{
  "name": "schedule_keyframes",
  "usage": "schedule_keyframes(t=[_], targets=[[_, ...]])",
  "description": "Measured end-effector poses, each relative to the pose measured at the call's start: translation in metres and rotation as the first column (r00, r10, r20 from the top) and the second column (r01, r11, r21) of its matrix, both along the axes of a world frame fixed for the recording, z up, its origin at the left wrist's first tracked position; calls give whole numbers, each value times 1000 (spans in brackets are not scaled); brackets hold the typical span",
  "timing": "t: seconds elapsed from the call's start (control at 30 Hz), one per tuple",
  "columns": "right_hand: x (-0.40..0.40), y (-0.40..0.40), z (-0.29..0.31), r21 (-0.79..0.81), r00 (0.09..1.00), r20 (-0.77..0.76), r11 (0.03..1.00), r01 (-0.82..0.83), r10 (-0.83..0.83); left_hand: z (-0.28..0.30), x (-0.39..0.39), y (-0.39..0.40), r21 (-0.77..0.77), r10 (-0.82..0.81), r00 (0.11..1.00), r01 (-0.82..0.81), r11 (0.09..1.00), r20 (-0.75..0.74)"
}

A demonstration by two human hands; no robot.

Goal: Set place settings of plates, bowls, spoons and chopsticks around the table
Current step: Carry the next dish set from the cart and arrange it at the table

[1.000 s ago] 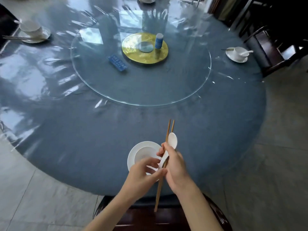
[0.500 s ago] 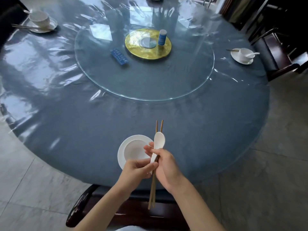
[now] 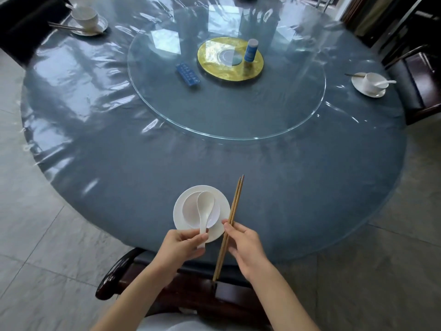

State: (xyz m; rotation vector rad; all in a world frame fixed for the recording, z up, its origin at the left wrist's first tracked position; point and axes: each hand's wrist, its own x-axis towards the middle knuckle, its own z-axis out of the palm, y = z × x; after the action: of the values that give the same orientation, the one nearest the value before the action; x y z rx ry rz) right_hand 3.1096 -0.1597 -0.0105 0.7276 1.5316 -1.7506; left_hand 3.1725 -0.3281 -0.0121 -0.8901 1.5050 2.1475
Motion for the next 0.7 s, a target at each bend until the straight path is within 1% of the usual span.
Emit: schedule_keyframes(t=[0.1, 0.17, 0.27, 0.37, 0.43, 0.53, 0.7], targets=[[-13, 4, -22, 228, 994, -84, 972, -54, 75, -11, 1, -7, -71, 41, 997, -36, 997, 61], [-20, 0, -38, 357, 981, -115, 928, -108, 159, -18, -1, -10, -132, 78, 994, -68, 989, 72], [-26, -14, -55, 488, 952, -125, 852, -187, 280, -27, -3, -11, -237, 103, 992, -82, 968, 78], [-32, -25, -65, 612, 924, -124, 761, -215, 361, -37, -4, -12, -305, 117, 989, -86, 948, 86], [-35, -30, -69, 669, 911, -130, 713, -210, 391, -43, -5, -13, -334, 124, 988, -85, 939, 96], [-34, -31, -72, 709, 896, -132, 672, -214, 424, -49, -9, -13, -383, 130, 985, -79, 920, 109], [-31, -23, -72, 720, 875, -158, 660, -215, 457, -51, -12, -14, -436, 126, 982, -53, 898, 140]])
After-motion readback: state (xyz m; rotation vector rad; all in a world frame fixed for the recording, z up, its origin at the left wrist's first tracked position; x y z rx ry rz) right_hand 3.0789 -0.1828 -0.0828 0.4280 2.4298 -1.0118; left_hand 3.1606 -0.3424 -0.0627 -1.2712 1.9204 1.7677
